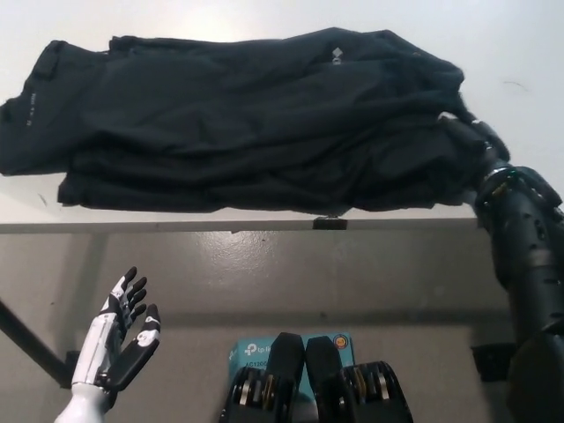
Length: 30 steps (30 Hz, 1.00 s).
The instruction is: The robot grabs the right edges of the black jacket on the table, and folds it in half
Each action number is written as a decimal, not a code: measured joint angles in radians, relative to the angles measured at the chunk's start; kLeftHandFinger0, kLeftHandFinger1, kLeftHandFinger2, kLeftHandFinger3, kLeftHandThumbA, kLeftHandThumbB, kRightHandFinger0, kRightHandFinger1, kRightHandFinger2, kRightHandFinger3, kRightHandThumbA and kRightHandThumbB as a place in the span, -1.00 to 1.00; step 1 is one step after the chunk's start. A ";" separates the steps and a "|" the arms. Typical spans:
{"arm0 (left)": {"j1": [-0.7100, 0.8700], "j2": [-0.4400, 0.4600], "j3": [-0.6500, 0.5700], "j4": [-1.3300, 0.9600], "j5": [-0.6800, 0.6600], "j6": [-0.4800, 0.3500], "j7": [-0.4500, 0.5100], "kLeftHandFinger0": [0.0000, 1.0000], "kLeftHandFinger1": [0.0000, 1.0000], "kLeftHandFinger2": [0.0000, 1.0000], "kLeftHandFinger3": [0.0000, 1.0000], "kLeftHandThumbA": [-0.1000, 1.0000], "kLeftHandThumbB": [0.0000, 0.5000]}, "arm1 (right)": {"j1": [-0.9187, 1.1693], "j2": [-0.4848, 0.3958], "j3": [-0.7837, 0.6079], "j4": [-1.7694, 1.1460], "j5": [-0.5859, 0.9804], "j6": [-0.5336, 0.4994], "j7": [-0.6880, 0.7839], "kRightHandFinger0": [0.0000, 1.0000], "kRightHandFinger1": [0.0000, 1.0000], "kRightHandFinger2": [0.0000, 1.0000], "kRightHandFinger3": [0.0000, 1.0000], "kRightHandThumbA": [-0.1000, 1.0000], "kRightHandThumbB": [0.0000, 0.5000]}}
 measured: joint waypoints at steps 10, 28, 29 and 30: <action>-0.019 0.006 -0.001 0.000 0.002 0.000 -0.002 1.00 1.00 1.00 1.00 -0.05 -0.66 | 0.000 -0.111 -0.070 0.001 0.051 -0.010 0.006 -1.00 -0.66 0.26 1.00 -1.00 -0.65; -0.042 0.012 -0.004 0.001 0.004 0.001 -0.003 1.00 1.00 1.00 1.00 -0.08 -0.65 | -0.030 -0.204 0.009 -0.107 0.068 0.008 0.058 -1.00 -0.65 0.22 0.62 -1.00 -0.45; -0.043 0.012 -0.004 0.001 0.004 0.001 -0.003 1.00 1.00 1.00 1.00 -0.08 -0.68 | -0.043 -0.206 0.023 -0.116 0.068 0.012 0.062 -1.00 -0.59 0.24 0.50 -1.00 -0.37; -0.045 0.012 -0.004 0.001 0.004 0.001 -0.003 1.00 1.00 1.00 1.00 -0.09 -0.68 | -0.057 -0.209 0.036 -0.124 0.068 0.015 0.065 -1.00 -0.61 0.23 0.36 -1.00 -0.35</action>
